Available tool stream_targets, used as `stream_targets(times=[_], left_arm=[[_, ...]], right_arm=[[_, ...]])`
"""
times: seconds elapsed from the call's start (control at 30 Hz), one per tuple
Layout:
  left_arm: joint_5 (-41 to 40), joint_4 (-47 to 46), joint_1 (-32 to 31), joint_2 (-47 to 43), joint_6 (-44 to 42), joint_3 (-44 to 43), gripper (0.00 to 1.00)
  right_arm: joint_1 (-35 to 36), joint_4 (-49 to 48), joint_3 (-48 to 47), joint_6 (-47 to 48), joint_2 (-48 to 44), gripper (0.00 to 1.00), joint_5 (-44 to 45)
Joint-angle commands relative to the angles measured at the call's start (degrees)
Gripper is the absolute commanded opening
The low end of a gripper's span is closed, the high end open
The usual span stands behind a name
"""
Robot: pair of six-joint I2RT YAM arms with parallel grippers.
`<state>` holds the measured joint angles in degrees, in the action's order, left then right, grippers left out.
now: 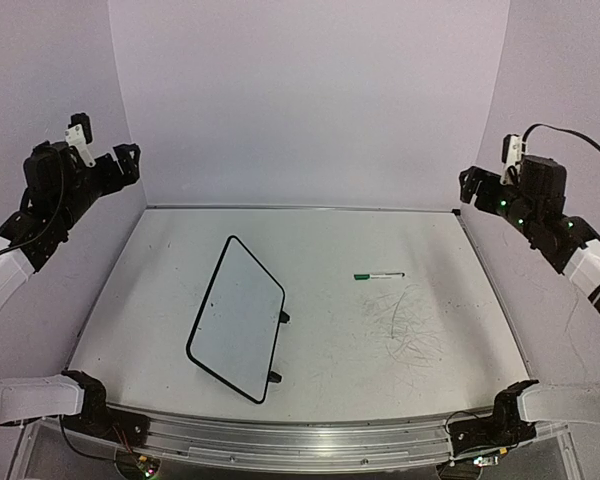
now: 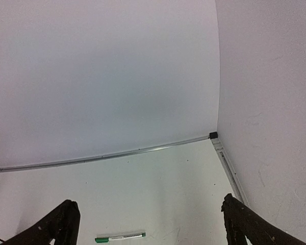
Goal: Write a sentence on the whiteboard
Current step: Move the whiteboard stand to the center of the board.
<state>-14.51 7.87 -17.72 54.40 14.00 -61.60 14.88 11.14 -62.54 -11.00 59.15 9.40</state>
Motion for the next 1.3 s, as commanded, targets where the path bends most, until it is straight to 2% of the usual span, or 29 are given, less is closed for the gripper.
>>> stream_targets(times=[0.0, 0.33, 0.5, 0.67, 0.8, 0.97, 1.17, 1.27], left_arm=[[6.0, 3.4, -0.1, 3.3, 0.2, -2.1, 0.99], [13.0, 3.8, -0.1, 10.7, -3.7, -4.3, 0.99], [14.0, 3.5, -0.1, 12.9, -5.9, -4.0, 0.99], [12.2, 2.8, 0.0, 12.1, -7.5, -1.5, 0.99], [11.1, 0.5, 0.1, 9.3, -7.4, 1.9, 0.99], [11.5, -0.5, 0.1, 7.0, -7.3, 4.0, 0.99], [11.4, -1.2, 0.1, 5.2, -7.4, 5.5, 0.99], [11.6, -1.2, 0.1, 4.9, -7.5, 5.7, 0.99]], right_arm=[[3.0, -0.2, -0.3, 0.2, 4.4, 0.98, -5.5], [19.0, -7.3, 2.3, 5.7, 21.7, 0.98, -22.3], [26.4, -8.8, -1.6, 15.3, 33.0, 0.91, -29.7], [30.7, -7.3, -6.1, 22.7, 41.9, 0.89, -30.9], [33.7, -6.3, -9.9, 26.7, 48.4, 0.86, -27.3], [34.7, -4.8, -14.5, 28.2, 54.5, 0.75, -27.3], [35.7, -3.0, -17.6, 29.5, 58.5, 0.47, -30.2], [36.2, -3.0, -17.8, 29.7, 59.4, 0.44, -30.4]])
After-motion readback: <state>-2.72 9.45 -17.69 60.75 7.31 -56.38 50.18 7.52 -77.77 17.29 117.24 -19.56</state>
